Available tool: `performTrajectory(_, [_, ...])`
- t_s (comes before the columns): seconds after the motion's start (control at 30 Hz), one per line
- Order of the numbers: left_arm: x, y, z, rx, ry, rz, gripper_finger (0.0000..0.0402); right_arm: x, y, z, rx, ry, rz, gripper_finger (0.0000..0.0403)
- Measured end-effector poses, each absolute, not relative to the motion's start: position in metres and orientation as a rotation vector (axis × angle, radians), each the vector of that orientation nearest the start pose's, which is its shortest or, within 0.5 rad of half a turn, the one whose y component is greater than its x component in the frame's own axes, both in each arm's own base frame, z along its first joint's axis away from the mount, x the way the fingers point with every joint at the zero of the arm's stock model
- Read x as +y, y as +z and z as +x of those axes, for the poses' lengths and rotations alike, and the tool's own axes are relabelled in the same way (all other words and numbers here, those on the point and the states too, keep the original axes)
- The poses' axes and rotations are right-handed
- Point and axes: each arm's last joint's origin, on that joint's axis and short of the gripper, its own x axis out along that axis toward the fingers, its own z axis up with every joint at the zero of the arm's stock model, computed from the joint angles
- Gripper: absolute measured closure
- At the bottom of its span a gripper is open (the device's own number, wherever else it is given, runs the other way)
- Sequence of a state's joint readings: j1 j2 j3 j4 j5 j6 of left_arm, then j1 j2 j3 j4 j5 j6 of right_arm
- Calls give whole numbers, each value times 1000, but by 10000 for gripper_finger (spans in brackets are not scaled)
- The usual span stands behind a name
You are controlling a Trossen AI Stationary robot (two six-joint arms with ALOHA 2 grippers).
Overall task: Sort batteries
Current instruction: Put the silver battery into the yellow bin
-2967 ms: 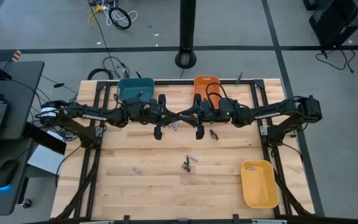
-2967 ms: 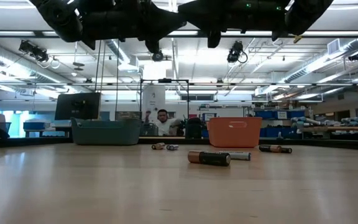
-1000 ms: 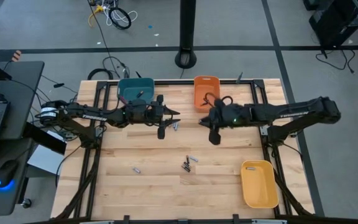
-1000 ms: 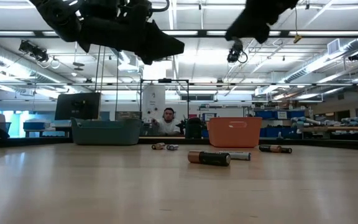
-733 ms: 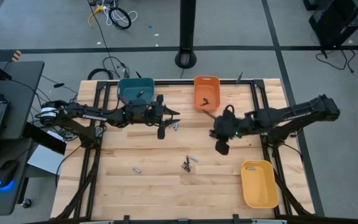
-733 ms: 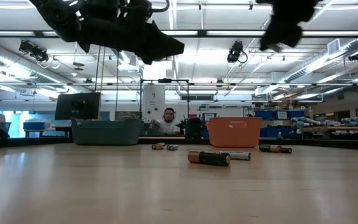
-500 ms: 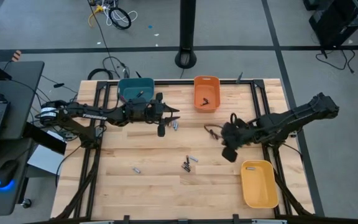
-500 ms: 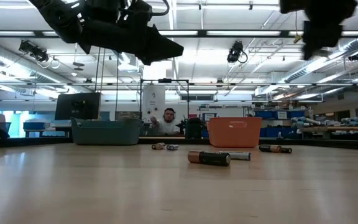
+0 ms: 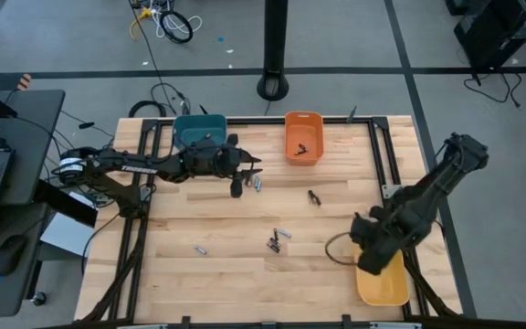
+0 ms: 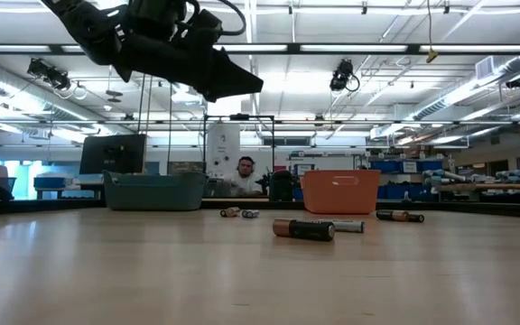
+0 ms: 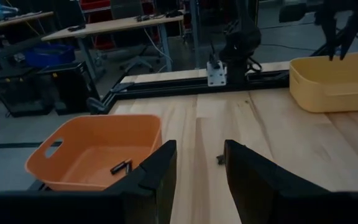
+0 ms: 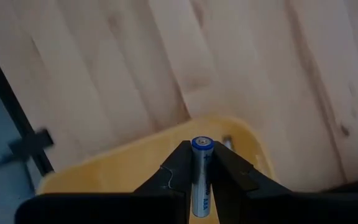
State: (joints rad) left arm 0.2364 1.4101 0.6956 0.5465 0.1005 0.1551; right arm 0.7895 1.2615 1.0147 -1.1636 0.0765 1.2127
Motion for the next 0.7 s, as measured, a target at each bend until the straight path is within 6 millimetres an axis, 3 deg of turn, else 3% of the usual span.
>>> performTrajectory(0.33, [67, 232, 290, 179, 122, 124, 259, 166, 212, 117, 1484, -202, 413, 354])
performTrajectory(0.7, [67, 229, 289, 215, 119, 117, 259, 158, 166, 103, 1527, -104, 321, 354])
